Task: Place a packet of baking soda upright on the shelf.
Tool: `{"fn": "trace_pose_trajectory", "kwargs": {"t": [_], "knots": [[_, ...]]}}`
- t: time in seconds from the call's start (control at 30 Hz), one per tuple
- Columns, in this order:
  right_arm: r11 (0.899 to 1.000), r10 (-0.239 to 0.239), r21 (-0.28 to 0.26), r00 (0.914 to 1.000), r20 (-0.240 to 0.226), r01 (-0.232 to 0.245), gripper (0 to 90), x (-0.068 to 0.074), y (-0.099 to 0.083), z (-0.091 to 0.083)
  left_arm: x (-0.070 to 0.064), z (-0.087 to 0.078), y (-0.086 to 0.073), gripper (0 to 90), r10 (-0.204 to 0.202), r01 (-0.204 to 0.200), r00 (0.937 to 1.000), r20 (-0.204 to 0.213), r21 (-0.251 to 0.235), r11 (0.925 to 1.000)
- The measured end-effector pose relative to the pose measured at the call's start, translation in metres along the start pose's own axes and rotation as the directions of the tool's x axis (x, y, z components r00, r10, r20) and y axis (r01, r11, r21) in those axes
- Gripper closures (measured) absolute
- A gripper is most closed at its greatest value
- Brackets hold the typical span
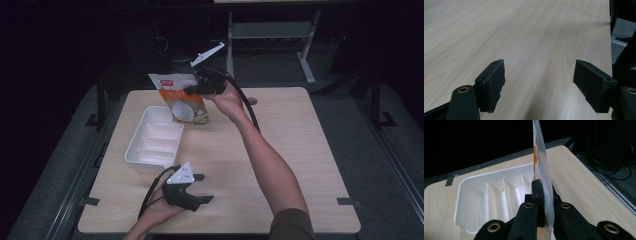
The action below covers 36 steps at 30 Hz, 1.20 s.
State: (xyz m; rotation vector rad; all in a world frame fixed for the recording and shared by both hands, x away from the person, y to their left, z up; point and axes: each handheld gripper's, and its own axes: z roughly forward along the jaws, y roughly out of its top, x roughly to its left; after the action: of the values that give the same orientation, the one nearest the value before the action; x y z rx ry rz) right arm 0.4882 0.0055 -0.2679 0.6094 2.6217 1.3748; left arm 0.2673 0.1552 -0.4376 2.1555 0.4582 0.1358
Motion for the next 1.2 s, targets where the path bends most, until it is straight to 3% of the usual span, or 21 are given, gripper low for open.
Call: {"fn": "trace_pose_trajectory", "kwargs": {"t": [0.23, 0.63, 1.07, 1.2], "knots": [[1.0, -0.01, -0.013, 0.9997, -0.022, 0.009, 89.8, -0.002, 0.013, 0.024, 0.002, -0.004, -0.001, 24.8, 0.003, -0.003, 1.0, -0.006, -0.003, 1.0], [1.0, -0.008, -0.025, 0.9982, -0.059, 0.007, 89.8, -0.007, 0.018, 0.072, 0.003, -0.005, -0.003, 24.5, 0.001, -0.001, 1.0, 0.0, -0.003, 1.0], [0.998, 0.051, -0.041, 0.9933, -0.104, -0.055, 89.7, -0.009, 0.006, 0.106, 0.004, -0.007, -0.004, 24.6, -0.014, 0.014, 0.9999, -0.005, -0.014, 0.9998], [0.994, 0.085, -0.054, 0.9893, -0.119, -0.092, 89.6, -0.011, -0.003, 0.116, 0.004, -0.006, -0.005, 24.6, -0.003, 0.003, 1.0, -0.006, 0.003, 1.0]]}}
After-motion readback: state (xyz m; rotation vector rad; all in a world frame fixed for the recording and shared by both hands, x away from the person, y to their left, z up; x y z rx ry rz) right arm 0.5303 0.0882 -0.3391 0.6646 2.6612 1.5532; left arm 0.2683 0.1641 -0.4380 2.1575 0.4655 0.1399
